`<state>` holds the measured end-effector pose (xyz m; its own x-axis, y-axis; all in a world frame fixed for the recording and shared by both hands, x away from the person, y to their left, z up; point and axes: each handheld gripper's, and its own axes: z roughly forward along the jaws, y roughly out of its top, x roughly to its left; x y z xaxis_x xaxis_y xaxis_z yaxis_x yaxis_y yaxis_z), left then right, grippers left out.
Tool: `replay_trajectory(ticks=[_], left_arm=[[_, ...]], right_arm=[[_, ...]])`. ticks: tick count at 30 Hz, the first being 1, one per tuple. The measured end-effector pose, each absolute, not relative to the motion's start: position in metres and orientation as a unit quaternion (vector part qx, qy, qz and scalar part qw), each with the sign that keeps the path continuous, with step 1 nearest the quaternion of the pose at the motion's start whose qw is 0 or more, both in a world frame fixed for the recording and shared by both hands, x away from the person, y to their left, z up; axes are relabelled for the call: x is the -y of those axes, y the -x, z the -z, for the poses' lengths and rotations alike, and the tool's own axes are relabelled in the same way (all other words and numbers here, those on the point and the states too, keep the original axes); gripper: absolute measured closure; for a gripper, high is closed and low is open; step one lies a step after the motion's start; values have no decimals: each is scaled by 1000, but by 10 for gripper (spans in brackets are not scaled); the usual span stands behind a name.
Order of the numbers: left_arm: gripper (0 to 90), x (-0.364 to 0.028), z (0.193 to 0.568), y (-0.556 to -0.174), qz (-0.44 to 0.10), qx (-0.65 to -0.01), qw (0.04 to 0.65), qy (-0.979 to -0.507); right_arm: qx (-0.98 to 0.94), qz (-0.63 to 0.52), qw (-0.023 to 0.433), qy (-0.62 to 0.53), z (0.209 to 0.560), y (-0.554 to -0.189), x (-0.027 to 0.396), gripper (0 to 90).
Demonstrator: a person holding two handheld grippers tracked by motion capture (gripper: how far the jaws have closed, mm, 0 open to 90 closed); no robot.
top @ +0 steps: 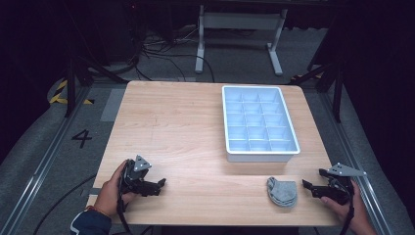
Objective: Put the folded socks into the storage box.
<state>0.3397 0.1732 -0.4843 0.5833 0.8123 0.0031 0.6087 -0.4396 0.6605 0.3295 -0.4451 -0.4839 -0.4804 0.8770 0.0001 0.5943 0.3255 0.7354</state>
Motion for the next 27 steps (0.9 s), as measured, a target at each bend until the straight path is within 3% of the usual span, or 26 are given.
replay_trajectory(ticks=[18, 27], left_arm=[[5, -177, 484, -336, -146, -405, 320, -844], [5, -182, 485, -336, -145, -392, 322, -850]], right_arm=[[-794, -341, 197, -463, 482, -329, 447, 151], [-813, -354, 179, -426, 473, -321, 435, 257]])
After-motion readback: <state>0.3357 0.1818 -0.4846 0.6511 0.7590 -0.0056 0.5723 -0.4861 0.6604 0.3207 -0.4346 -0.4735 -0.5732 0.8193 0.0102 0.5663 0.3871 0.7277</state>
